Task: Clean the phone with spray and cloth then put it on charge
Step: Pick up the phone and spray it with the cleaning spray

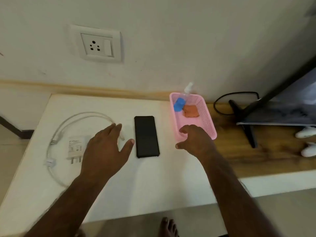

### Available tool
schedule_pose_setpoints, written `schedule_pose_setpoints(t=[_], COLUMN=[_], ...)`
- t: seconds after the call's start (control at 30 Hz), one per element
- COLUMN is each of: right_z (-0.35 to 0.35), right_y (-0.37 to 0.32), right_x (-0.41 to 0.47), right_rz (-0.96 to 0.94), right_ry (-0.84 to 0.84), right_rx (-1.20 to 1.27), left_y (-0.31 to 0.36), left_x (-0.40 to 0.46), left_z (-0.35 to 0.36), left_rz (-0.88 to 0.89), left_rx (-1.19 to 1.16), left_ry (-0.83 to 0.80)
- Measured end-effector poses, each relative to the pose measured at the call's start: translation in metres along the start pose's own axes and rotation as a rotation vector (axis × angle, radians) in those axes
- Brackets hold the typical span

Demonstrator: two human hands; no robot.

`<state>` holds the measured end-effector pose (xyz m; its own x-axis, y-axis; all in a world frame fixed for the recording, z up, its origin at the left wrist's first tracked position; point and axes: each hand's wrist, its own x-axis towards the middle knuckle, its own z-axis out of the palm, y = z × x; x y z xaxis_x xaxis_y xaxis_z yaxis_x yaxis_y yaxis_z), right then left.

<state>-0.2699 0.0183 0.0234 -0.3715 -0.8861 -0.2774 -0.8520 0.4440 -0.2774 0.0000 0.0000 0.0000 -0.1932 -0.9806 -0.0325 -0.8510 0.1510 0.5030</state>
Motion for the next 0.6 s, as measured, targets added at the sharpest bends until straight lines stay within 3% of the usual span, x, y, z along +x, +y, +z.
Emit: schedule_pose_setpoints(t=[0.6], right_z=[0.004], right_y=[0.032], right_x=[-0.062], right_rz=[0.050], right_ry=[-0.173], right_rx=[-0.102], left_y=[0.001], left_x=[-0.002], left_z=[-0.009], left_rz=[0.028], left_rx=[0.009], left_ry=[0.001])
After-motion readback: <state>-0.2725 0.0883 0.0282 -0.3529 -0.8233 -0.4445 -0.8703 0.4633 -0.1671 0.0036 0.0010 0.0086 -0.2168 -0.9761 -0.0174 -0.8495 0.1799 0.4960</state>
